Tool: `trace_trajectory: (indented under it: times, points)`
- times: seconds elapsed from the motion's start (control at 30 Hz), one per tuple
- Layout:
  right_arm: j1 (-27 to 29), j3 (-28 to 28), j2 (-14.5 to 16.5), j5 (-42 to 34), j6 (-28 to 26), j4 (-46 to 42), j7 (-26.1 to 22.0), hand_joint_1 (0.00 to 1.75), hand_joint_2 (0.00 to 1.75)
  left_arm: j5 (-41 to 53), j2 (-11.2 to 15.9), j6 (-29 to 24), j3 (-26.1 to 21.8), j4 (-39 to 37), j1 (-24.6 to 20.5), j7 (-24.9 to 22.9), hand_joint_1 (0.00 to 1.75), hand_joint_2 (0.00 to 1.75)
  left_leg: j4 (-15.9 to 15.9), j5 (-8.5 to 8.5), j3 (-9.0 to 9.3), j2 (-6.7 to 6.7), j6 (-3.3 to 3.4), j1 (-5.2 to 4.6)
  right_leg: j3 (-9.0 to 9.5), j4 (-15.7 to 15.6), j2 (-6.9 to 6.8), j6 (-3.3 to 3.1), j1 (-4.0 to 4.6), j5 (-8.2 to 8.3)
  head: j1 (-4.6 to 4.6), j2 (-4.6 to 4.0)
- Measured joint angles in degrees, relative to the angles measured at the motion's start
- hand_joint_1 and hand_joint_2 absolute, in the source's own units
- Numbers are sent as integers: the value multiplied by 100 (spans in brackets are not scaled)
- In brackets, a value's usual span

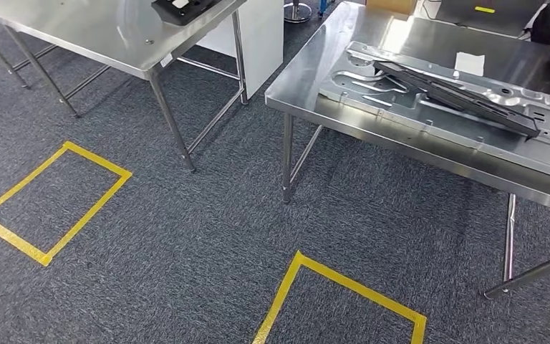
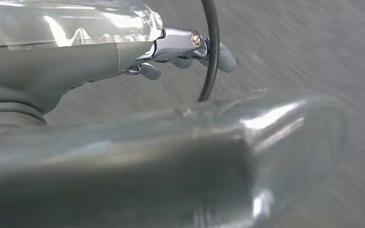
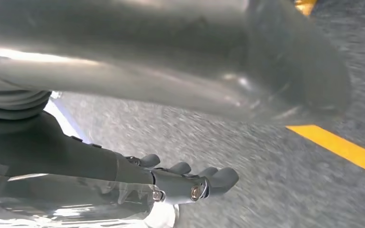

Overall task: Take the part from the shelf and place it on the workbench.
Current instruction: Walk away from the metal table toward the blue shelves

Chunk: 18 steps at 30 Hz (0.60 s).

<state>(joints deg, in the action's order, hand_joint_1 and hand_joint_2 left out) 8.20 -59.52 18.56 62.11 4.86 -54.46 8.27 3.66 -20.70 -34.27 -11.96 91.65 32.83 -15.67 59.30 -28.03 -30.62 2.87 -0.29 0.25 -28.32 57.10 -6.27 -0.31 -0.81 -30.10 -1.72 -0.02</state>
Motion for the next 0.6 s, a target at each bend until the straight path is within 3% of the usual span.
trace_trajectory:
  times: [0.03,0.1,0.13,0.2,0.27,0.3,0.33,0.37,0.4,0.47,0.5,0.57,0.6]
  points:
    - [-83,-194,-5,43,41,7,-105,0,0,-232,0,127,-62,-142,-111,388,0,0,-133,18,54,42,32,-19,17,-1,-47,32,9,-6,3,0]
    - [-216,-481,-17,-22,102,6,-256,0,0,-327,1,294,-205,-356,-262,798,0,0,-165,29,33,-45,98,-36,51,-20,-131,102,16,1,7,1]
    - [-258,-557,-25,-125,115,6,-297,0,0,-207,2,368,-274,-417,-301,865,0,0,-189,55,39,-100,132,-25,61,-6,-96,135,7,-19,6,1]
    - [-274,-590,-40,-499,70,6,-280,0,0,453,2,739,-401,-470,-351,821,0,0,-245,120,50,-209,210,4,-51,266,175,177,-12,-231,24,1]
    - [-242,-563,-46,-933,-4,1,-90,0,0,1414,3,1416,-519,-474,-394,648,0,0,-261,157,29,-332,257,5,-394,969,499,185,-30,-624,48,1]
    - [-217,-528,-46,-1104,-20,-11,62,0,0,1841,3,1744,-576,-475,-415,537,0,0,-258,163,16,-406,266,-4,-587,1348,569,185,-33,-773,53,1]
    - [-192,-481,-46,-1213,-13,-32,206,0,0,2135,3,1971,-615,-476,-430,439,0,0,-254,165,12,-479,270,-13,-723,1592,596,185,-32,-820,52,1]
    - [-168,-428,-46,-1271,9,-61,344,0,0,2368,3,2144,-647,-482,-441,358,0,0,-246,163,15,-559,268,-20,-766,1622,611,180,-32,-734,52,0]
    - [-150,-382,-46,-1259,52,-96,464,0,0,2566,2,2285,-675,-496,-454,315,0,0,-236,158,25,-638,262,-23,-695,1411,634,169,-32,-531,51,0]
    - [-120,-323,-49,-1125,172,-170,649,0,0,2997,1,2640,-745,-570,-512,319,0,0,-212,144,28,-787,242,-24,-377,621,858,129,-38,-52,52,0]
    - [-109,-308,-51,-1044,235,-205,717,0,0,3199,1,2819,-778,-625,-564,342,0,0,-195,137,16,-857,220,-27,-254,302,997,111,-42,79,49,0]
    - [-103,-291,-56,-935,313,-262,787,0,0,3456,-2,3036,-826,-720,-636,389,0,0,-177,137,-42,-980,154,-13,-173,69,1142,85,-31,117,48,0]
    - [-105,-284,-56,-867,357,-291,801,0,0,3585,-3,3150,-850,-761,-659,433,0,0,-177,145,-60,-1050,109,-4,-170,48,1090,72,-19,121,49,0]
